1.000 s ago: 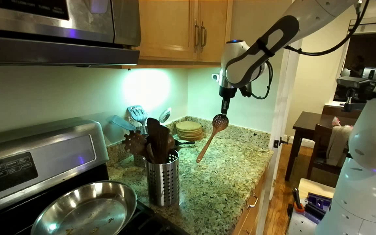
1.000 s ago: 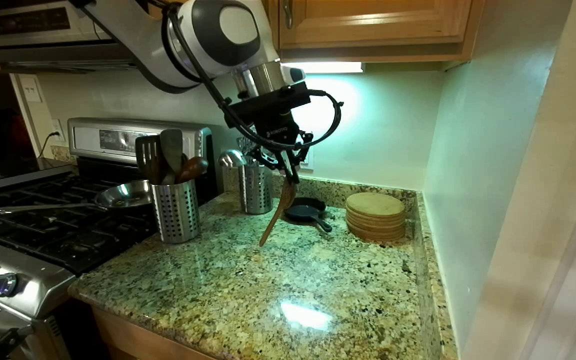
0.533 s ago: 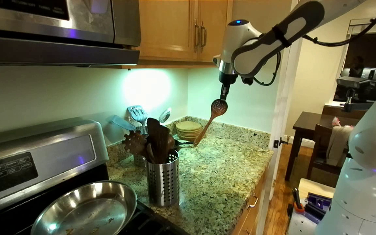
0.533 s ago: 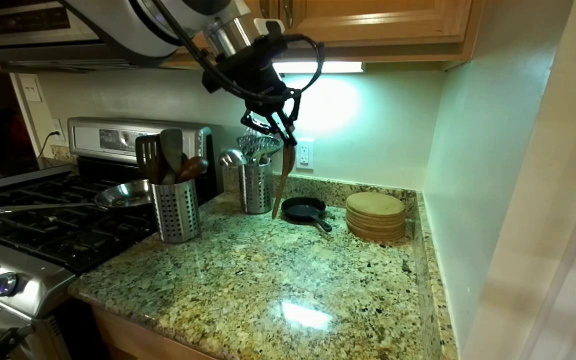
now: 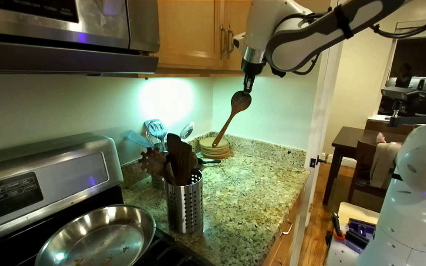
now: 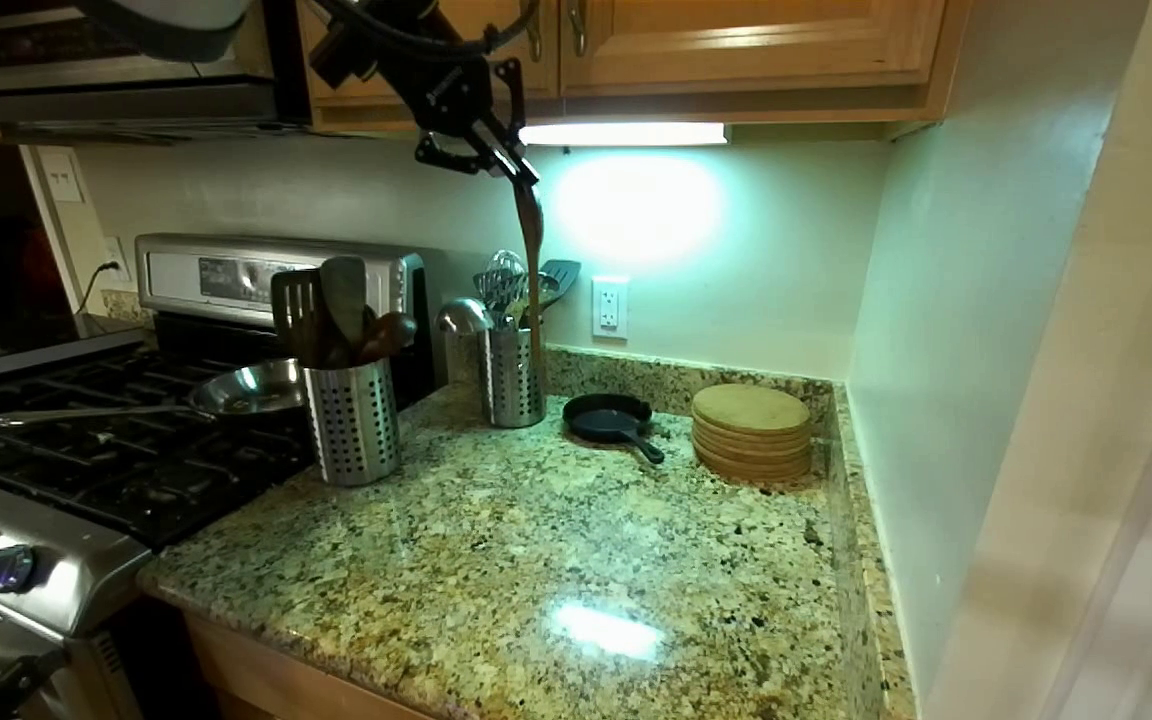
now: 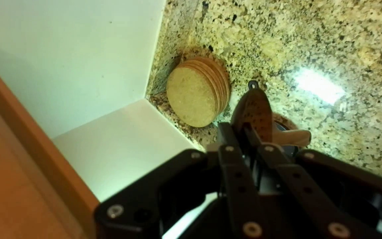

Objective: Put the wooden spoon in the metal rack

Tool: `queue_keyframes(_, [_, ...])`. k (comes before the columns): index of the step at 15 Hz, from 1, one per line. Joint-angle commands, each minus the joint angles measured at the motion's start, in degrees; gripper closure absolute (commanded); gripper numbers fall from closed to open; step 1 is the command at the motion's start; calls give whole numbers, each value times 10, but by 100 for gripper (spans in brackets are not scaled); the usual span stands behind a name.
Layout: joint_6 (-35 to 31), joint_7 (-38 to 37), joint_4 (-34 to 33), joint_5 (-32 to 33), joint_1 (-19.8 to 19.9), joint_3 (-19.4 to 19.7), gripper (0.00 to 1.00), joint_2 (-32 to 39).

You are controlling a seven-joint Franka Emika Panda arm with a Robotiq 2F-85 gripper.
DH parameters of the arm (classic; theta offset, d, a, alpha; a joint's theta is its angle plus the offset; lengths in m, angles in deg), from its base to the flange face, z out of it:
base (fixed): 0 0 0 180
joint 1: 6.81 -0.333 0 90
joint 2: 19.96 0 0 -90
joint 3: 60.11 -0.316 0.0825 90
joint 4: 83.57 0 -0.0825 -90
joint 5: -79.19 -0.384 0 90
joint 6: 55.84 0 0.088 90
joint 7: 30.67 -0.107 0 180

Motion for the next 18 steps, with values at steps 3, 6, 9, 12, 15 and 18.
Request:
queue_keyframes(3, [14, -4, 14, 46, -47, -12, 95, -62])
queue_keyframes(6, [8, 33, 17, 34, -80, -2, 95, -80])
queue_keyframes(9, [10, 63, 17, 17, -105, 11, 95, -95])
queue_keyframes(12, [18, 86, 7, -22, -122, 31, 95, -94])
queue_keyframes(15, [19, 99, 9, -42, -115, 43, 95, -95])
queue_keyframes(18, [8, 85, 0, -35, -106, 36, 92, -78])
